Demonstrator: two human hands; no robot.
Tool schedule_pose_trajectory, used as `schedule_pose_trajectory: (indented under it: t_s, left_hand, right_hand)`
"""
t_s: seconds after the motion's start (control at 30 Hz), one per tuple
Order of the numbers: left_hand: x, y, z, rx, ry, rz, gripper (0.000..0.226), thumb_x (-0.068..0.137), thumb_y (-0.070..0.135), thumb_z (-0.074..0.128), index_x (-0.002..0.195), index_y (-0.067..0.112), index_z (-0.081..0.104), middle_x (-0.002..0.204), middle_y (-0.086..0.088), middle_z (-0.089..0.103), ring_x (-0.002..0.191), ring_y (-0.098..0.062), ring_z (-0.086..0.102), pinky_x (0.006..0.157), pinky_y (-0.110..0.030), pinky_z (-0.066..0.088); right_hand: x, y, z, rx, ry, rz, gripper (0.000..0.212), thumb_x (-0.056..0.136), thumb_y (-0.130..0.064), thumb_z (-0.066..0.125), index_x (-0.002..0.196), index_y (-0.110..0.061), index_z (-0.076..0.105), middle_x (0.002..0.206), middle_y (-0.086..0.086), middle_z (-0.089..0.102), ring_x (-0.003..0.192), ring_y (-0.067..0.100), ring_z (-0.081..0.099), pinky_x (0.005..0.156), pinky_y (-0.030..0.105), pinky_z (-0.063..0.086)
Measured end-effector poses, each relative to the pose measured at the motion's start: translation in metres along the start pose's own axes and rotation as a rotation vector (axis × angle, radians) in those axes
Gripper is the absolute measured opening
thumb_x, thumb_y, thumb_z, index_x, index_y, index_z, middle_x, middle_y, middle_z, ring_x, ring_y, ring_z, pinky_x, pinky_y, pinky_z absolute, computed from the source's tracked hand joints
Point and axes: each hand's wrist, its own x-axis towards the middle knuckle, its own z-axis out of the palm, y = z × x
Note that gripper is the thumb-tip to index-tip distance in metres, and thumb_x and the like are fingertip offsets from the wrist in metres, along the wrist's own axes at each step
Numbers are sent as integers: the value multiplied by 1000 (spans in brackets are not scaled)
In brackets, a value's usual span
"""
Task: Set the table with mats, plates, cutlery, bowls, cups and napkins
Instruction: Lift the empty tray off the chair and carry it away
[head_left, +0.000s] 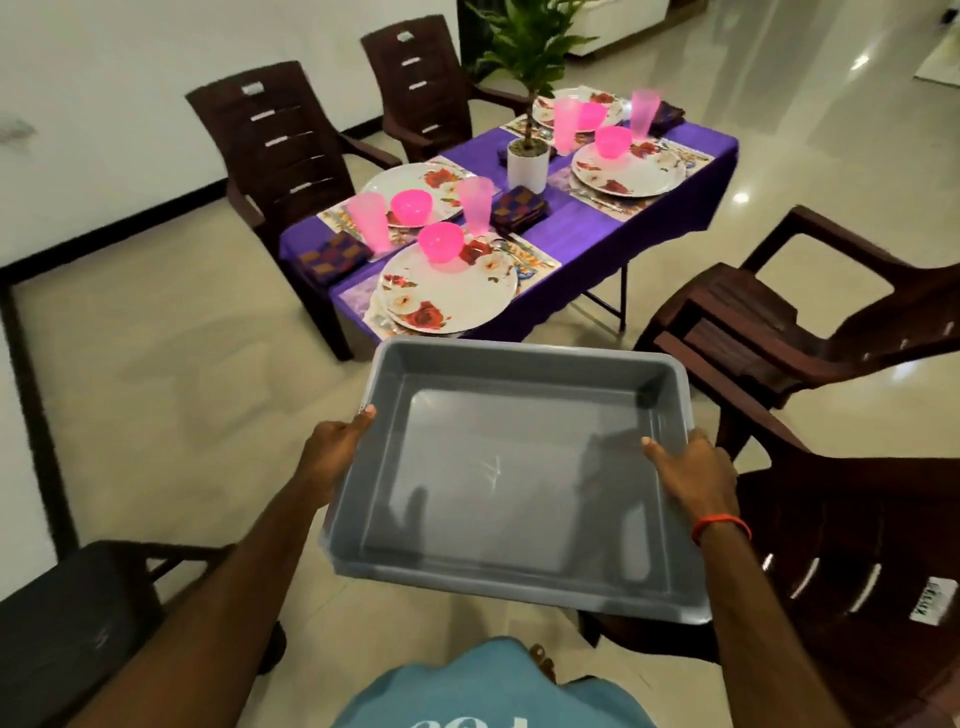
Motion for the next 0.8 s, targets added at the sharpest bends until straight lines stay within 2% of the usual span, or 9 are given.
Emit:
schedule_pose_trajectory:
  t_s: [0.13,0.23,0.37,0.47,0.57,0.7,0.8]
  left_hand:
    - [-10,-33,-41,-46,65,-47,66,85,72,65,82,7,76,78,-10,78,77,-34,76,77,-47,60]
    - [-26,-60,-75,-61,109,-89,64,87,70,65,85,7,76,80,-10,78,77,-33,75,80,-48,62]
    - [-47,-103,-122,-78,203,-151,66,88,69,63,83,5,75,80,-13,76,77,-35,74,80,-46,59]
    - [-60,-134,-155,-100,261,-205,67,89,68,63,82,1,73,84,-18,75,79,-37,73,80,-46,58]
    - [-72,-163,-187,-111,313,-262,74,87,72,62,88,-1,73,87,-20,75,82,-37,72,84,-49,59]
    - [-86,-195,-221,-150,390,-329,68,91,69,60,94,2,71,97,-17,73,91,-35,70,93,-50,57]
    - [-97,-216,-235,-218,465,-380,66,89,69,62,97,4,73,97,-16,73,90,-35,69,91,-49,57]
  right_hand:
    - [-18,-33,21,-20,-21,-87,72,77,-72,61,116,-11,60,106,18,67,97,40,63,85,50,56]
    - [-36,-55,42,-71,-34,-152,81,70,-79,55,117,-13,58,107,16,68,97,39,64,85,51,56]
    - [-70,-89,75,-137,-115,-221,67,84,-60,69,121,-7,54,115,22,65,106,45,60,91,53,52]
    - [-91,-105,104,-167,-186,-263,67,84,-59,70,119,-4,54,115,27,65,105,47,60,92,56,51]
    - [-112,-123,130,-180,-226,-326,66,83,-59,70,118,-6,54,114,24,66,104,45,61,92,56,51]
    - [-137,-154,160,-190,-273,-439,64,83,-56,73,119,-7,54,115,20,66,103,42,64,89,53,54]
    - [-146,-180,178,-221,-334,-493,63,84,-49,75,121,-2,54,116,22,66,106,43,63,91,51,53]
